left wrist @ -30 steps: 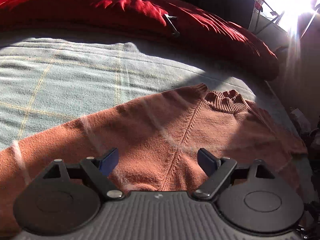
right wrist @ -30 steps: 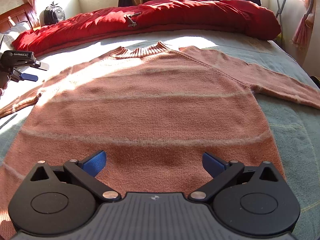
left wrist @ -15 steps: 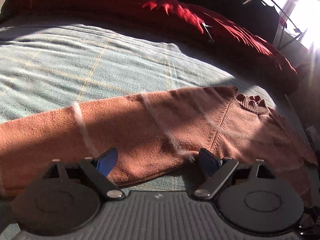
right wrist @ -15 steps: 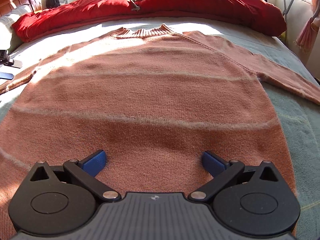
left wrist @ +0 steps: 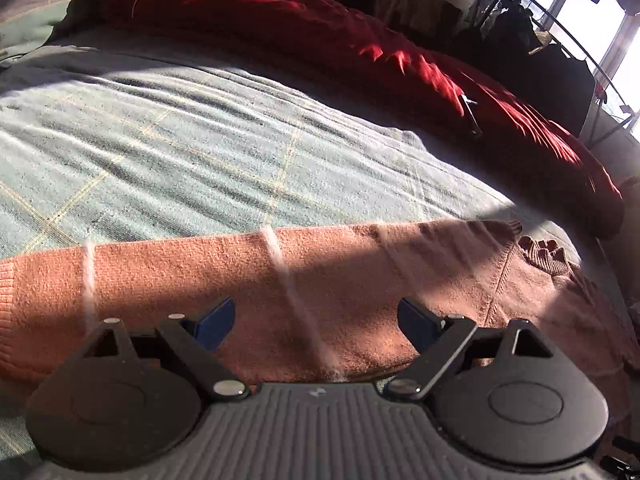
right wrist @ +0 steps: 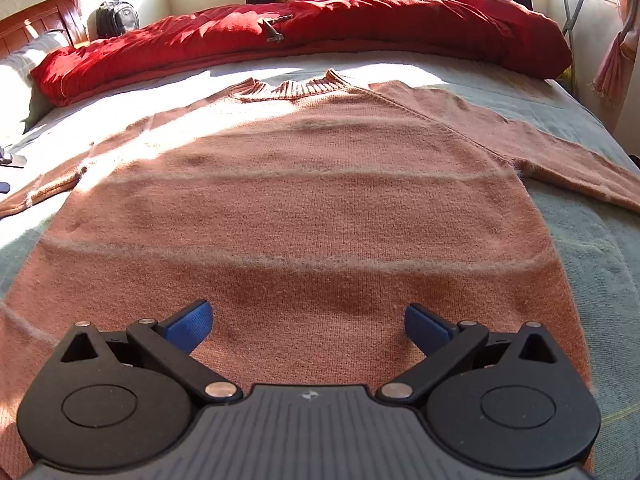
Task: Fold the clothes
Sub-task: 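Move the open left tool along the folded side to the ribbed hem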
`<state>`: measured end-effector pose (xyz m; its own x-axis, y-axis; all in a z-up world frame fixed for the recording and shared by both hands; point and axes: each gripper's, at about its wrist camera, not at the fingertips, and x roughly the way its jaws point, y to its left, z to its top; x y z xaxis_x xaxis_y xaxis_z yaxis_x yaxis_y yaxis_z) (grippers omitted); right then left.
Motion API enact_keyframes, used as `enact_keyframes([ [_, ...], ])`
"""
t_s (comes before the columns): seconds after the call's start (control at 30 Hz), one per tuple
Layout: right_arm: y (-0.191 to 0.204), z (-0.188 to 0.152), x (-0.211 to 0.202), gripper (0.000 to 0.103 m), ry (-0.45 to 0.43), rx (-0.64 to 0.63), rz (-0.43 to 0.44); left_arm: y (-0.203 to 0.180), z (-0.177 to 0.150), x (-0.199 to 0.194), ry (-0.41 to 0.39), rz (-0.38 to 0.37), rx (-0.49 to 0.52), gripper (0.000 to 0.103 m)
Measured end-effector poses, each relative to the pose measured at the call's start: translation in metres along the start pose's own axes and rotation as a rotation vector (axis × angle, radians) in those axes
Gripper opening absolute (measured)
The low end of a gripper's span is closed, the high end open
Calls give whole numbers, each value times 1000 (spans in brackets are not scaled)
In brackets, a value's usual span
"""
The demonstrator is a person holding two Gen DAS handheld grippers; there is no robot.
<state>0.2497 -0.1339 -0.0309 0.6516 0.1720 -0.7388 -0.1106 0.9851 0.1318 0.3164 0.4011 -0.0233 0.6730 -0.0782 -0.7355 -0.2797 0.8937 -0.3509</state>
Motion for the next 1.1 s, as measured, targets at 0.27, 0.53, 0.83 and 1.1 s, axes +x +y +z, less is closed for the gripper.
enact_keyframes([
  [0.27, 8, 14, -17, 103, -64, -7, 65, 58, -17, -20, -5, 83, -105, 88],
  [0.53, 10, 26, -1, 103, -20, 23, 101, 66, -4, -41, -91, 76, -144, 89],
  [0.83, 5, 26, 24, 103, 72, 46, 103, 97, -4, -22, -125, 321, -193, 88],
  [1.1, 1, 20, 33, 103, 78, 49, 100, 31, -4, -30, -87, 133, -92, 89],
])
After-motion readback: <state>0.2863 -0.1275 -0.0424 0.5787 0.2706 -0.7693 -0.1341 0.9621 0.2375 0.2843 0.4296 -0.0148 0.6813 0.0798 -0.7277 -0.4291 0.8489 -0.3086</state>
